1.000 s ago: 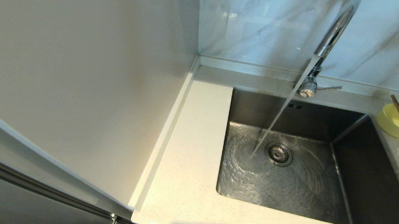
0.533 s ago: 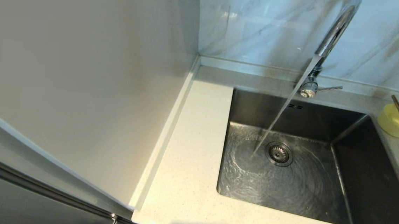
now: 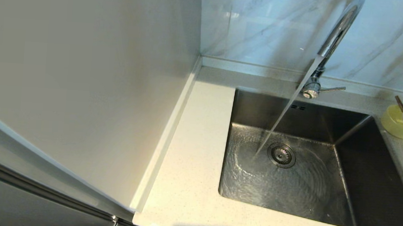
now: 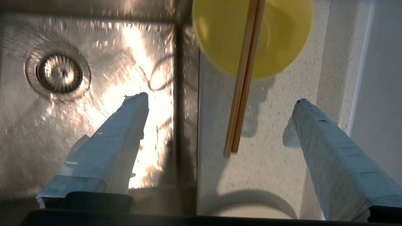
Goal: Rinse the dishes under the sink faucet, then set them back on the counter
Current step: Pick up the chopsticks
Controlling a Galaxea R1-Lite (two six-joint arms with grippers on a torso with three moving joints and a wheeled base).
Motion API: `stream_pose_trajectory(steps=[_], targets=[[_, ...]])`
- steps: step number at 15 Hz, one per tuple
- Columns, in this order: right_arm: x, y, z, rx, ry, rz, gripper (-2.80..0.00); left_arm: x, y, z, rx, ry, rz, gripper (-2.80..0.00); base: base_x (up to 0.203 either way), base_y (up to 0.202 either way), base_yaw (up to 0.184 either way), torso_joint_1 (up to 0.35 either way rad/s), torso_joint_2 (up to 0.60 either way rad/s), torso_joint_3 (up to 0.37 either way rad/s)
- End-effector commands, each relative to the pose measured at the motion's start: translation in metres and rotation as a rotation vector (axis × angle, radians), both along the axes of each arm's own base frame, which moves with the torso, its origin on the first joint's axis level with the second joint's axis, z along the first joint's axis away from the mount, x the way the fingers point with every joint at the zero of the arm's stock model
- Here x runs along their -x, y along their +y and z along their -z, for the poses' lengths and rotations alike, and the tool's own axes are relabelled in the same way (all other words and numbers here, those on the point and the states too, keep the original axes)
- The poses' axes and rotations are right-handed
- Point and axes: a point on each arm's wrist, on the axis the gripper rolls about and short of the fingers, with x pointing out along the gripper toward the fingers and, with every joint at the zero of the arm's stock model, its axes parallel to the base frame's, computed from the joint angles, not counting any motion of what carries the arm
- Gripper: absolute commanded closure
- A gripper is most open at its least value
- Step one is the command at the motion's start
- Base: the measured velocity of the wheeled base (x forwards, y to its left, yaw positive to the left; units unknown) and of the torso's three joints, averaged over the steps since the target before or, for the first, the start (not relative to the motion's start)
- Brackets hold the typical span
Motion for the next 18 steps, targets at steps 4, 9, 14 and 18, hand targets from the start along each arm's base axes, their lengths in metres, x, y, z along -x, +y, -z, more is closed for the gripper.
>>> stream_pose_trajectory(steps=[4,9,14,18], targets=[[-0.031,-0.015,0.025,0.007,-0.037,0.063,-2.80,0.000,0.000,0.000,0.000,0.000,0.001,0.00,0.000,0.000,0.000,0.000,0.00,0.000],[-0.051,-0.028,0.037,0.081,-0.094,0.118,-2.80,0.000,0.000,0.000,0.000,0.001,0.000,0.00,0.000,0.000,0.000,0.000,0.00,0.000],[-0.055,-0.031,0.042,0.094,-0.098,0.136,-2.80,0.000,0.000,0.000,0.000,0.000,0.000,0.00,0.000,0.000,0.000,0.000,0.00,0.000],[-0.059,-0.033,0.044,0.100,-0.111,0.135,-2.80,0.000,0.000,0.000,0.000,0.000,0.000,0.00,0.000,0.000,0.000,0.000,0.00,0.000]])
